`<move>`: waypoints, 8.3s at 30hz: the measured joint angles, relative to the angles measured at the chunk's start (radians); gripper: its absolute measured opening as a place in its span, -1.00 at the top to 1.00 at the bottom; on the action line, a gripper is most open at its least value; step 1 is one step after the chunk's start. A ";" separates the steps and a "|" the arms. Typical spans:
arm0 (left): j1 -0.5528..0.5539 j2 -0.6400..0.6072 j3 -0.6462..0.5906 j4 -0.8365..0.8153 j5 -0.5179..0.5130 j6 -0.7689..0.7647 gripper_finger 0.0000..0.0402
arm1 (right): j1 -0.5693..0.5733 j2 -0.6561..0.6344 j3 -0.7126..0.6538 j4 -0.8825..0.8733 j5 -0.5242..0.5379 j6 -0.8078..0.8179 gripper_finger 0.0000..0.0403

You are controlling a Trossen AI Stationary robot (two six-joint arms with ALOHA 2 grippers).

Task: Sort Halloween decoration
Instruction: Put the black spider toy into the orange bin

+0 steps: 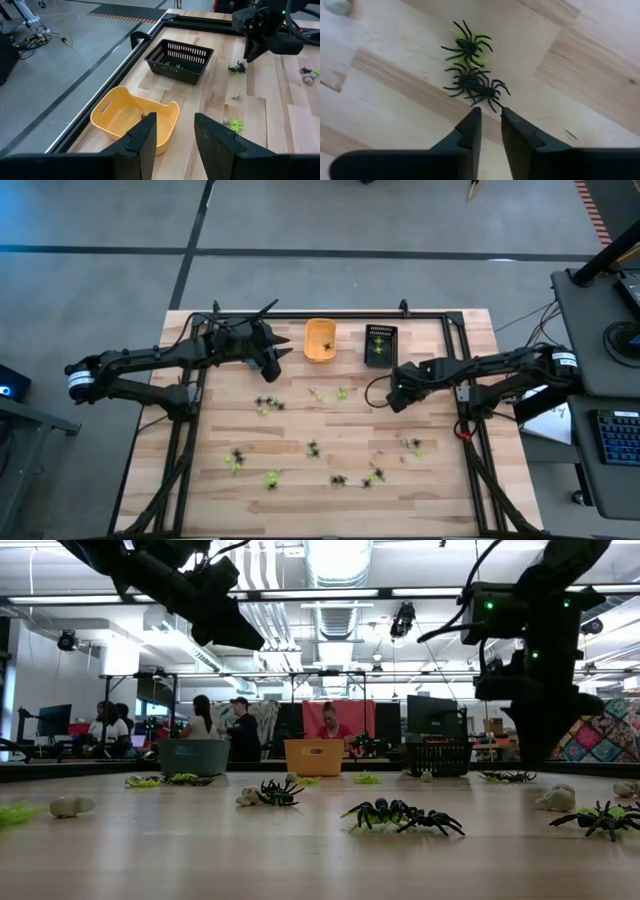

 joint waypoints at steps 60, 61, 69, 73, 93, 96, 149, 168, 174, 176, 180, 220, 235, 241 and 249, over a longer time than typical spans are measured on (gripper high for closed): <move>-0.001 0.000 -0.032 0.034 0.000 -0.020 0.42 | -0.004 -0.169 -0.062 0.052 -0.036 -0.047 0.96; -0.001 0.000 -0.032 0.037 0.000 -0.020 0.42 | 0.003 -0.165 -0.062 0.052 -0.045 -0.066 0.96; -0.001 0.000 -0.032 0.060 0.000 -0.020 0.42 | 0.012 -0.167 -0.062 0.071 -0.013 -0.140 0.96; -0.001 0.000 -0.032 0.060 0.001 -0.020 0.42 | 0.010 -0.172 -0.062 0.104 0.026 -0.243 0.95; -0.001 0.000 -0.032 0.084 0.000 -0.012 0.42 | -0.015 0.023 0.054 0.096 0.007 -0.067 0.45; -0.001 0.000 -0.032 0.083 0.000 -0.012 0.42 | -0.015 0.089 0.113 -0.004 0.012 -0.073 0.45; -0.001 0.000 -0.032 0.075 0.000 0.034 0.42 | -0.024 0.349 0.314 -0.173 0.018 -0.060 0.28; -0.001 0.000 -0.032 0.075 0.000 0.034 0.42 | -0.024 0.391 0.316 -0.167 0.019 -0.079 0.80; -0.001 0.000 -0.032 0.075 0.000 0.034 0.42 | -0.024 0.384 0.316 -0.167 0.019 -0.080 0.95; -0.001 0.000 -0.032 0.075 0.000 0.034 0.42 | -0.024 0.382 0.316 -0.170 0.019 -0.081 0.95; -0.001 0.000 -0.032 0.075 0.000 0.034 0.42 | -0.024 0.371 0.316 -0.176 0.019 -0.091 0.96; -0.001 0.000 -0.032 0.071 0.000 0.024 0.42 | -0.273 0.367 0.314 1.253 -0.055 -0.732 0.96; -0.001 0.000 -0.032 0.034 0.000 0.007 0.42 | -0.310 0.589 0.314 1.592 -0.053 -0.816 0.96; -0.001 0.000 -0.032 0.034 0.000 0.008 0.42 | -0.310 0.599 0.314 1.588 -0.054 -0.795 0.92; -0.001 0.000 -0.032 0.035 0.000 0.007 0.42 | -0.310 0.599 0.314 1.583 -0.055 -0.776 0.62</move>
